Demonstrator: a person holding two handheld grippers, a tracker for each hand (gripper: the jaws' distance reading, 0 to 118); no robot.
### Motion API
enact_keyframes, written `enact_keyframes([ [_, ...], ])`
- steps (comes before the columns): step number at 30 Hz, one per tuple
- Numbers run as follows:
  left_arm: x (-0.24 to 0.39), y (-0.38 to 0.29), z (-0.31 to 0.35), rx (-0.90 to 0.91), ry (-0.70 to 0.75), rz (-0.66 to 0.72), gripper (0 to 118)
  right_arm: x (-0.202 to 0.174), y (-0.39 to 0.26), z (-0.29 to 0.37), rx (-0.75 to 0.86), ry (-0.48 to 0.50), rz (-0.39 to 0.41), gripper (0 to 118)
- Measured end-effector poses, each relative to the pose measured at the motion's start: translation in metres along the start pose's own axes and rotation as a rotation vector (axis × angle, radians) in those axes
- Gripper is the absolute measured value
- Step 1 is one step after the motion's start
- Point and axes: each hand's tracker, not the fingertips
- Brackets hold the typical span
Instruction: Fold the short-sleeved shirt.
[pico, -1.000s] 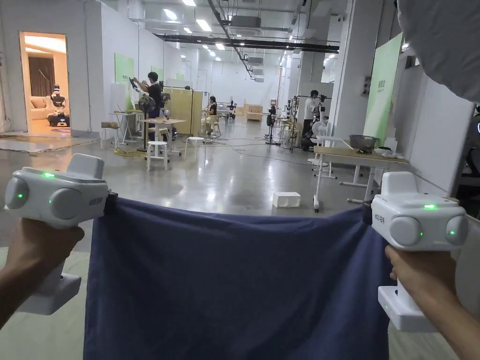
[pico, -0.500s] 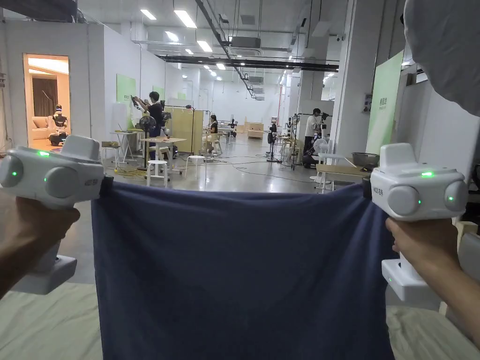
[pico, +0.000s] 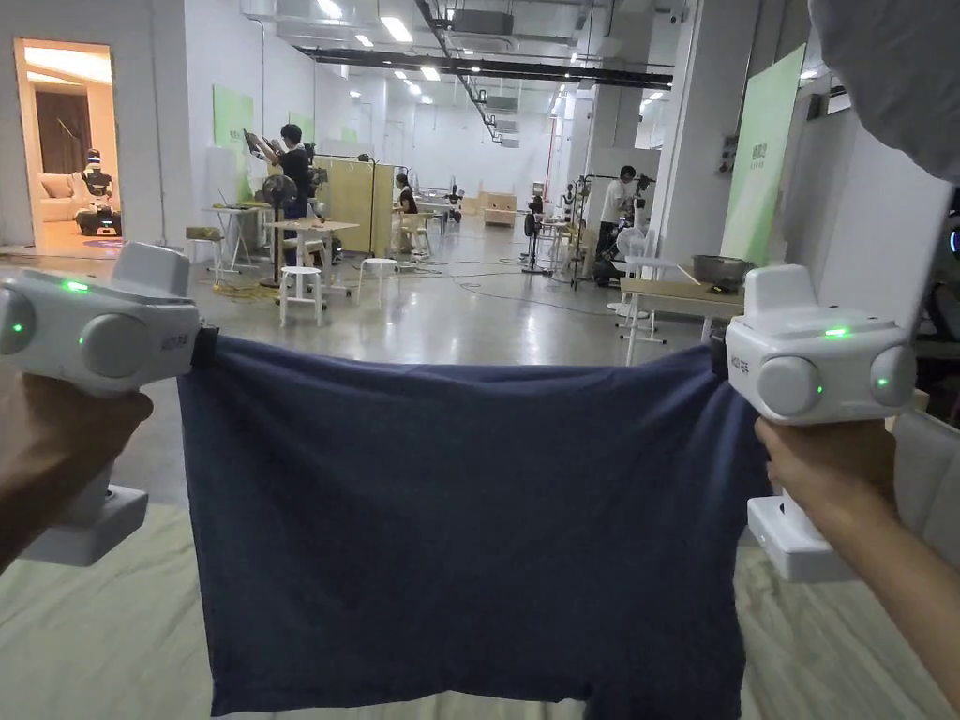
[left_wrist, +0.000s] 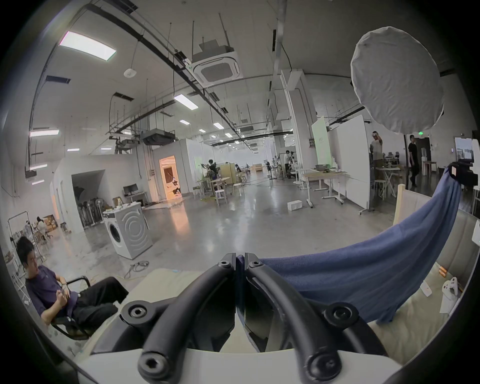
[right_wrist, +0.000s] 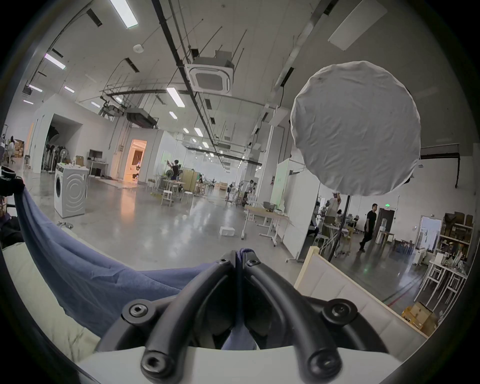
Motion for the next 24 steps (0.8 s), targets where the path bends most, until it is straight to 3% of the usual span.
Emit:
enact_keyframes([
  [14,-0.011,-0.131,0.128,-0.067,-0.072,-0.017,6,-0.003,-0.106,0.171,-0.076,0.064,0.025,4],
  [24,-0.011,-0.244,0.232,-0.156,-0.103,0.08,6,-0.016,-0.201,0.286,-0.22,0.136,0.005,4],
])
